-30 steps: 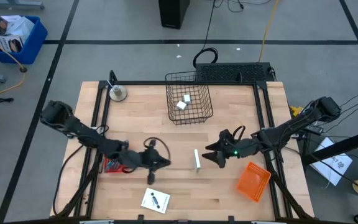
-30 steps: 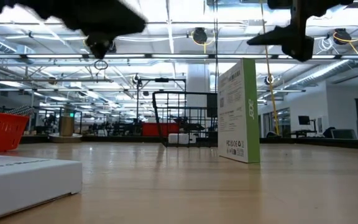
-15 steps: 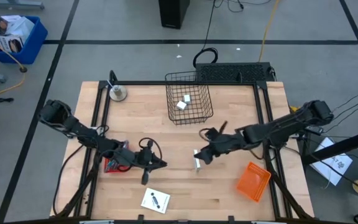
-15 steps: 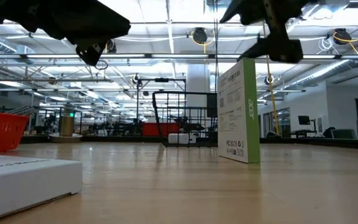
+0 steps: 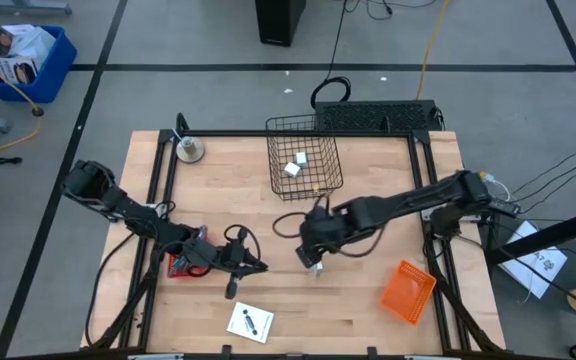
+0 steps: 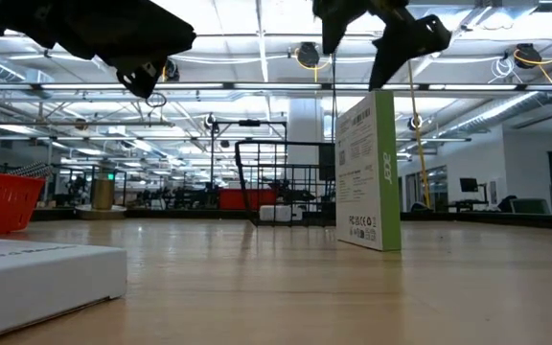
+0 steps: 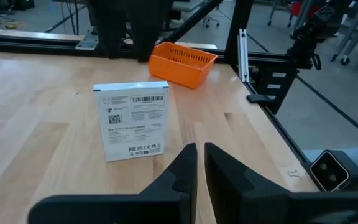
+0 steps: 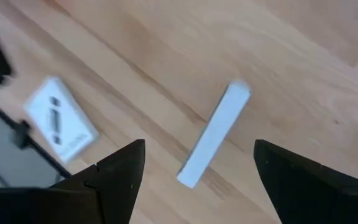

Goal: Pick and place items into bin
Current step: Put the right card reader box into the orange basket

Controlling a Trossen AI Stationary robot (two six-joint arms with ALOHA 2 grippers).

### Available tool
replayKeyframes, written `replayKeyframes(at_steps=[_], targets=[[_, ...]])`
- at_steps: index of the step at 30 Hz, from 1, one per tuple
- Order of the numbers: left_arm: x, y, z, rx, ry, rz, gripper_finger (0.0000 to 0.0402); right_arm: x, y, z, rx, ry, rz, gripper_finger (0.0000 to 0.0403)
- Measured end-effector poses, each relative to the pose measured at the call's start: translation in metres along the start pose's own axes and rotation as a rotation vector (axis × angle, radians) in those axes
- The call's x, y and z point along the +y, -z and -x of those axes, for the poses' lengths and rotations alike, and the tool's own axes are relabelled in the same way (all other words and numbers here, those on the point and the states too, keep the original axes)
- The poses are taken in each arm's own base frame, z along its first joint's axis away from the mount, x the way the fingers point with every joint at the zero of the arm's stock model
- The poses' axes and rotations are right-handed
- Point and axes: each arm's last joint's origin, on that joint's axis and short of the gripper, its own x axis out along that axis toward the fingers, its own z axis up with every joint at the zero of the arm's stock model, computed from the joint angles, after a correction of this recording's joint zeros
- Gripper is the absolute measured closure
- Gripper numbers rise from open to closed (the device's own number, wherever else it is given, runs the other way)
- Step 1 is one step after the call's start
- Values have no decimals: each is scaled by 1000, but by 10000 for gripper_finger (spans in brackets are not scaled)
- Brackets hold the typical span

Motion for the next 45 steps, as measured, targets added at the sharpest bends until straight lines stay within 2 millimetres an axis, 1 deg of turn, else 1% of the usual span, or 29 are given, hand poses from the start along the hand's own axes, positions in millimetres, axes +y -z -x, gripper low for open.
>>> replayKeyframes(at_steps=[4,7,11,15,20,25,36,39,43,45], targets=[[0,0,0,2,10,0,366,5,-1,-7,60,87,39,110],[-1,0,0,7,31,0,366,3,-2,-7,78,94,42,110],[-2,1,0,10,36,18,366,2,-5,-3,66,85,38,110],[-3,1,1,17,39,18,366,2,-5,-3,46,88,43,110],[-3,2,1,26,38,34,366,5,-7,-4,5,73,46,110],[-3,3,1,29,37,34,366,10,-9,-4,-23,21,67,110],[-3,3,1,32,37,40,366,8,-9,-4,-54,55,75,110],[-3,3,1,32,36,39,366,4,-8,-12,-51,69,69,110],[-4,4,1,39,34,36,366,-7,-4,-30,-23,111,40,110],[-4,4,1,39,35,36,366,-10,-2,-40,-2,92,37,110]])
